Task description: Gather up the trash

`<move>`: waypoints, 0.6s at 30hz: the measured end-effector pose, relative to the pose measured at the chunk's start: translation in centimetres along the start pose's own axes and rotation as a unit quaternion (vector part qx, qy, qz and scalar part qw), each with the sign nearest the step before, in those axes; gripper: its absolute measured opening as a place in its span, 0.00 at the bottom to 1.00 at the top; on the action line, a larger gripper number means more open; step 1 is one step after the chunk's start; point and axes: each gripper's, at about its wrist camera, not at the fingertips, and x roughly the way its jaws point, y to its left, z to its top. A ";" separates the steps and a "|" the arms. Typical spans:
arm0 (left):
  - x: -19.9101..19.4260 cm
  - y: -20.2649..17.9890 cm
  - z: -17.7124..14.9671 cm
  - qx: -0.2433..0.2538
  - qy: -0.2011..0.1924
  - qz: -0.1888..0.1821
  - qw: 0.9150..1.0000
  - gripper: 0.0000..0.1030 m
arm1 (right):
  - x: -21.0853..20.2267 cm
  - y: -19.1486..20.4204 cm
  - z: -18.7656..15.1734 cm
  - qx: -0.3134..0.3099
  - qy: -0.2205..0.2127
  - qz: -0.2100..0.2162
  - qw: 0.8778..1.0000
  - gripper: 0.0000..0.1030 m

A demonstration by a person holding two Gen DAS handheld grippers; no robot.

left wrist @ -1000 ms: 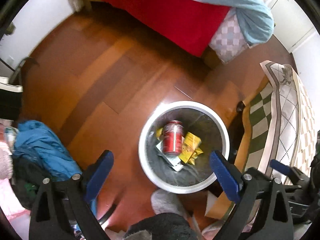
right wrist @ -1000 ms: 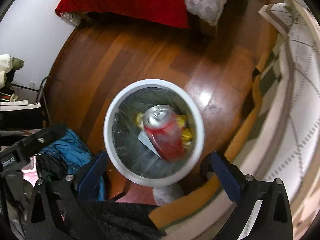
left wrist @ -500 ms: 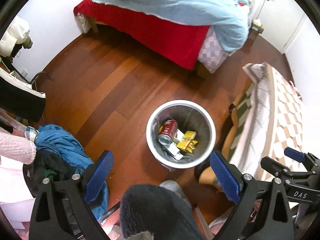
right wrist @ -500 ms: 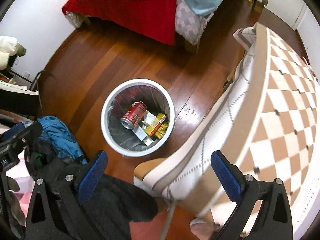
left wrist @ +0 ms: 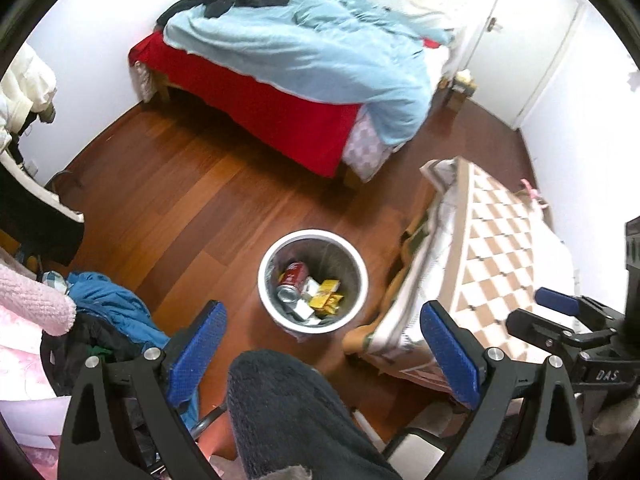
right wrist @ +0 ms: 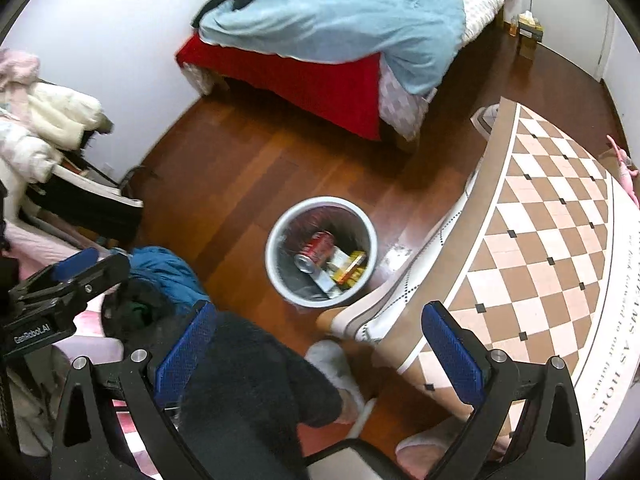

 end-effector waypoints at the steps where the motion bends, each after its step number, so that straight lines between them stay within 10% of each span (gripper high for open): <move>1: -0.6 -0.1 0.0 0.002 -0.003 -0.004 1.000 0.96 | -0.9 0.1 -0.1 -0.001 -0.004 0.007 1.000 1.00; 18: -8.3 -1.6 -0.8 0.013 -0.055 -0.061 0.997 0.96 | -10.8 1.2 -1.7 -0.004 -0.046 0.075 0.996 1.00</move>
